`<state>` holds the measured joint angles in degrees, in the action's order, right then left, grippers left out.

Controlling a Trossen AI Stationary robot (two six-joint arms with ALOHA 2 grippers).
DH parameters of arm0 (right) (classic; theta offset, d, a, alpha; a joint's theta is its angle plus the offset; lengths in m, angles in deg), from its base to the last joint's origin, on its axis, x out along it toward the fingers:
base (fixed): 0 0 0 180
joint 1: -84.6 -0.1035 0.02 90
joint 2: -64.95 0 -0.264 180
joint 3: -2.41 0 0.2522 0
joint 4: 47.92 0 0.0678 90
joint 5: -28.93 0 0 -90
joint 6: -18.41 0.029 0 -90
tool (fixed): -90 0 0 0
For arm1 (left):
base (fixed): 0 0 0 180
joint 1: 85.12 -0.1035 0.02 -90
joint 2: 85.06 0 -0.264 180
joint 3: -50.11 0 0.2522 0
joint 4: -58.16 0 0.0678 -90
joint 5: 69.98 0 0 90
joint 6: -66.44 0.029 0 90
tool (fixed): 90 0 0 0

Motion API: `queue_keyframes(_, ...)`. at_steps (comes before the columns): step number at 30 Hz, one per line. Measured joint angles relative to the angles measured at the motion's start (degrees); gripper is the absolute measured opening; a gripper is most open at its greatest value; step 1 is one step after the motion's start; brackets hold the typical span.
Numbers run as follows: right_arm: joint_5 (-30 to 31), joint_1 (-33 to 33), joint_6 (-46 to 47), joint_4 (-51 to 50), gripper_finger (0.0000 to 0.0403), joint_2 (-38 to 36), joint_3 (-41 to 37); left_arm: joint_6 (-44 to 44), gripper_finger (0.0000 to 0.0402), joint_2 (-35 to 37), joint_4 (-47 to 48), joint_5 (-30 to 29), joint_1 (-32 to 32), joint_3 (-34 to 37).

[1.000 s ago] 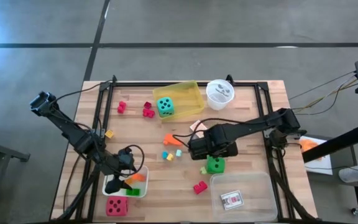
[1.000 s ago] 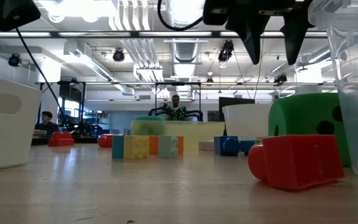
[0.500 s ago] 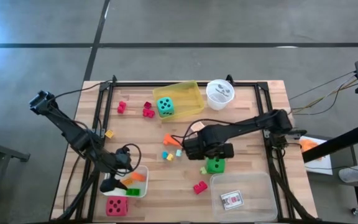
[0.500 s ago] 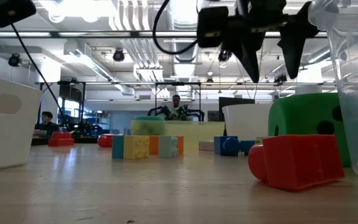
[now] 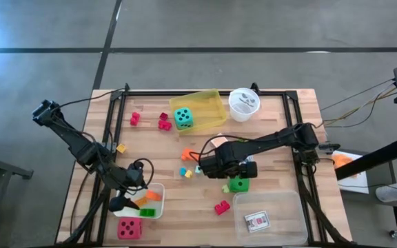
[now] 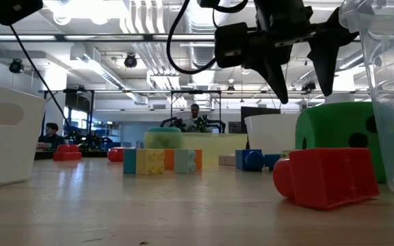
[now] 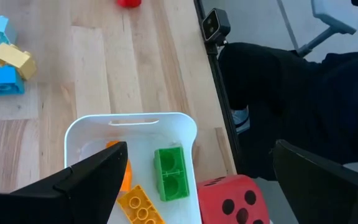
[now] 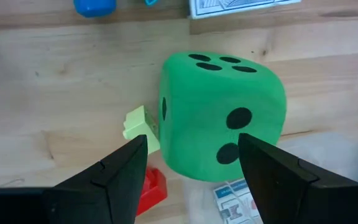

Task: Pick & Place Toys
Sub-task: Put the green die into the yellow bin

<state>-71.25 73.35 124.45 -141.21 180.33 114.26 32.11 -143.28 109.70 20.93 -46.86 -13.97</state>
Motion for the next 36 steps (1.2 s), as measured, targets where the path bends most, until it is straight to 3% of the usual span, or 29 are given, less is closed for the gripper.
queue_keyframes(11,0.1,0.0,-4.2,-2.0,0.0246,-0.7,0.0,0.1,0.0386,0.0,0.0,0.0,0.0,0.0)
queue_keyframes(17,-0.2,0.3,-14.7,-4.7,0.0246,-1.3,-0.1,0.0,0.0386,0.0,0.0,0.0,0.0,0.0)
queue_keyframes(26,-1.2,1.4,-40.6,-4.9,0.0246,-2.7,-0.8,0.0,0.0386,0.0,0.0,0.0,0.0,0.0)
queue_keyframes(36,-4.9,2.0,-52.4,-0.9,0.0246,-2.7,-7.7,0.3,0.0386,0.0,0.0,0.0,0.0,0.0)
